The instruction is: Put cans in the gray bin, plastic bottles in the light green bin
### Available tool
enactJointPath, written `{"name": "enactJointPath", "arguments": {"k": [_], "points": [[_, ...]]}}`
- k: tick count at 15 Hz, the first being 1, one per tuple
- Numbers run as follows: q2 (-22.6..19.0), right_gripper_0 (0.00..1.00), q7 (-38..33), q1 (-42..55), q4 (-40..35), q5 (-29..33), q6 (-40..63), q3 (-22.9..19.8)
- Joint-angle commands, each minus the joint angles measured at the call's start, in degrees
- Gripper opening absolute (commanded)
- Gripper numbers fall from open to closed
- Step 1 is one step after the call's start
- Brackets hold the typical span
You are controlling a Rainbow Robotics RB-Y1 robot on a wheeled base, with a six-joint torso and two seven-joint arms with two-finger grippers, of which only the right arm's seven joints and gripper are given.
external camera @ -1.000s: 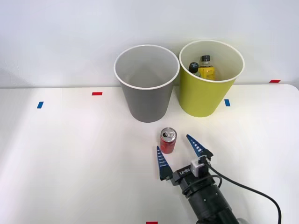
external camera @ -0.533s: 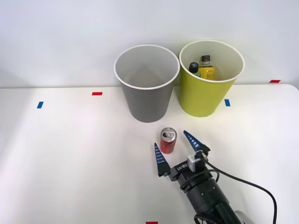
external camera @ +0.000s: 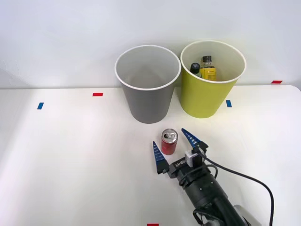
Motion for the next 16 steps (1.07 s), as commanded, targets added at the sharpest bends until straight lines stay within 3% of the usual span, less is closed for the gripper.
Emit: {"name": "enactJointPath", "arguments": {"k": [1,2,3,4,6,7,16], "points": [[0.1,1.00,0.2,-0.3,0.0,0.0,0.7,0.0],[0.1,1.00,0.3,-0.3,0.0,0.0,0.7,0.0],[0.0,0.92,0.4,-0.3,0.0,0.1,0.7,0.0],[0.0,0.64,0.5,-0.3,0.0,0.1,0.7,0.0],[-0.2,0.18,0.5,-0.3,0.0,0.0,0.7,0.0],[-0.6,0.07,0.5,-0.3,0.0,0.0,0.7,0.0],[-1.1,0.03,0.1,0.4,0.0,0.3,-0.4,0.3]]}}
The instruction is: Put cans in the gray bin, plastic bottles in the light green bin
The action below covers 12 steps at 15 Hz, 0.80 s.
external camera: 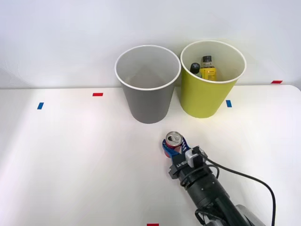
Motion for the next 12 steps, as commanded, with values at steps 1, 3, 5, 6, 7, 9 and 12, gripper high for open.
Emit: {"name": "enactJointPath", "arguments": {"k": [1,3,5,6,7,9,12], "points": [[0.0,0.02,-0.2,0.5,-0.2,0.1,-1.0,0.1],[-0.5,0.03,-0.6,1.0,-1.9,0.0,-1.0,0.1],[-2.1,0.02,-1.3,1.7,-4.7,-0.1,-0.8,0.4],[-2.6,0.02,-1.6,1.7,-5.9,-0.1,-0.6,0.5],[-3.3,0.02,-1.8,1.8,-7.6,-0.1,-0.3,0.8],[-4.1,0.02,-2.4,2.1,-10.9,-0.1,1.5,0.8],[-5.8,0.02,-3.1,5.5,-26.1,-0.4,15.4,-0.7]]}}
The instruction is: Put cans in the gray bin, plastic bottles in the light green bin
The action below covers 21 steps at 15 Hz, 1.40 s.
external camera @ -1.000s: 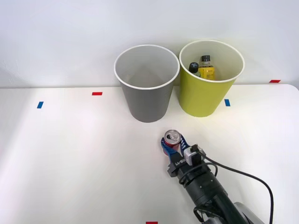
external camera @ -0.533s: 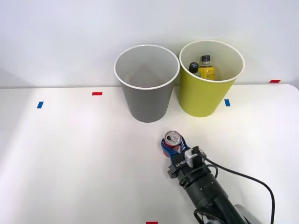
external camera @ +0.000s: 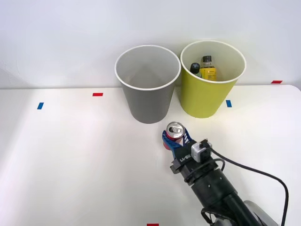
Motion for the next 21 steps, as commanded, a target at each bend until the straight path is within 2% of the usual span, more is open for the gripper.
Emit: {"name": "enactJointPath", "arguments": {"k": [1,5,7,12,16,18,21], "points": [[-1.8,0.02,-1.2,3.8,-17.4,-0.8,15.9,-1.7],[-1.5,0.02,-3.8,2.8,-25.6,-2.5,21.3,-3.5],[-0.5,0.02,-7.9,-1.3,-25.8,-2.7,22.2,-3.9],[4.8,0.01,-9.2,-12.0,-25.8,-3.8,33.1,-8.2],[8.2,0.02,-10.4,-21.8,-25.7,-4.2,48.6,-11.0],[9.6,0.02,-10.7,-25.9,-22.0,-4.3,49.5,-11.1],[11.9,0.02,-10.5,-32.2,-10.3,-3.7,41.2,-10.6]]}}
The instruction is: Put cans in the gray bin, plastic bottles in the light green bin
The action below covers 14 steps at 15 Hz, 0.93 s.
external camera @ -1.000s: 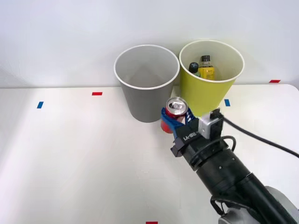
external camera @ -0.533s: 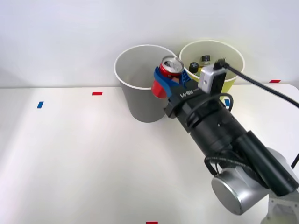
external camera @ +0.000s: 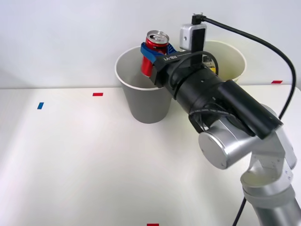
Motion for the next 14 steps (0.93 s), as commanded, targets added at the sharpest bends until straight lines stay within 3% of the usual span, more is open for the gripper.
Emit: {"name": "enactJointPath", "arguments": {"k": [1,7,11,12,13,14], "points": [[2.5,0.02,-0.2,-7.2,11.5,1.0,-7.6,0.5],[1.9,0.01,-1.4,-18.0,25.4,3.3,-7.8,1.3],[1.6,0.02,-2.4,-19.6,28.5,5.1,-8.4,2.0],[1.4,0.17,-2.6,-19.7,28.5,5.4,-8.5,2.0],[1.4,0.51,-2.7,-19.7,28.5,5.5,-8.5,2.0],[1.1,0.74,-2.8,-19.6,28.5,5.5,-8.7,2.0]]}}
